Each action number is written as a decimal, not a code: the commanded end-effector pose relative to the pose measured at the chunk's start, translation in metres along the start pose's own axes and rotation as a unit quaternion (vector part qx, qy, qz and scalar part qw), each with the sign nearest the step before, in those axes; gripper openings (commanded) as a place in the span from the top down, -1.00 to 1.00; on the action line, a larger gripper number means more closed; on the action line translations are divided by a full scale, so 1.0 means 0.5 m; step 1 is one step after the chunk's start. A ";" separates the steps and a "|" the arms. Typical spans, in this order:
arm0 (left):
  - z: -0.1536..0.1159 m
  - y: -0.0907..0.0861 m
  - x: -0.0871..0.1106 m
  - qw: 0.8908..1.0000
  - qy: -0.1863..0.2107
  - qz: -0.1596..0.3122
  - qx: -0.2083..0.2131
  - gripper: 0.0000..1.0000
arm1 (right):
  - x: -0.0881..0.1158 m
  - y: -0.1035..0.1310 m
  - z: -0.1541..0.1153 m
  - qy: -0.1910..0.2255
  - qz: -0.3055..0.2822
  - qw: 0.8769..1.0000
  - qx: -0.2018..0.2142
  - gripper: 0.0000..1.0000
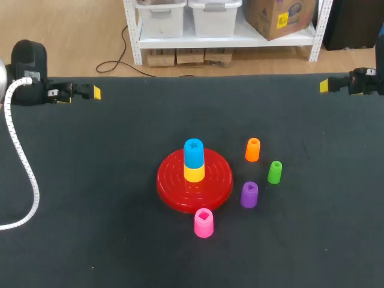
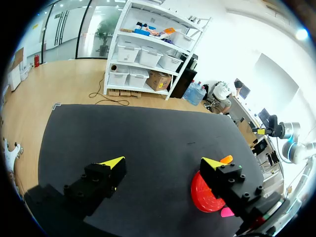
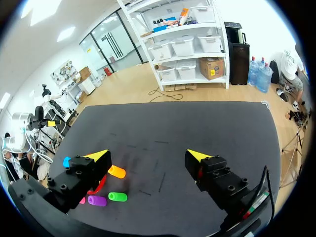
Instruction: Pick up and stack the cylinders on the red base in this order: pink,purple,orange,green
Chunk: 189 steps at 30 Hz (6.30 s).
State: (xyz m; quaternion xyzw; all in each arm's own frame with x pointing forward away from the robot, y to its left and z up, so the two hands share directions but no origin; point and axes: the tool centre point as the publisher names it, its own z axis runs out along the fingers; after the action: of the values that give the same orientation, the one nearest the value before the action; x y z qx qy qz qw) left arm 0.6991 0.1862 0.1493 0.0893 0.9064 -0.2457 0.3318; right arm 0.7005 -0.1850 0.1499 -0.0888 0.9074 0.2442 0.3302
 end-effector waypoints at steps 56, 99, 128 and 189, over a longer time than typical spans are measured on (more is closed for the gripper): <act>-0.034 -0.138 0.121 0.866 0.049 0.424 0.260 -1.00 | 0.000 0.000 0.000 0.000 0.000 1.000 0.000 -1.00; -0.033 -0.160 0.160 0.868 0.073 0.411 0.267 -1.00 | 0.000 0.000 0.000 0.000 0.000 1.000 0.000 -1.00; -0.033 -0.160 0.160 0.868 0.073 0.411 0.267 -1.00 | 0.246 0.352 0.079 0.187 -0.305 0.931 -0.071 -1.00; -0.033 -0.160 0.160 0.868 0.073 0.411 0.267 -1.00 | 0.485 0.532 0.155 0.295 -0.448 0.840 -0.075 -1.00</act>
State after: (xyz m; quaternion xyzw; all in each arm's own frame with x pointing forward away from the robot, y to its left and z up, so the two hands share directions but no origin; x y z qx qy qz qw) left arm 0.6033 0.1242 0.1403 0.5569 0.7103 -0.3120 0.2965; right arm 0.4703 0.0848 0.0442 -0.5798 0.7991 0.1079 0.1167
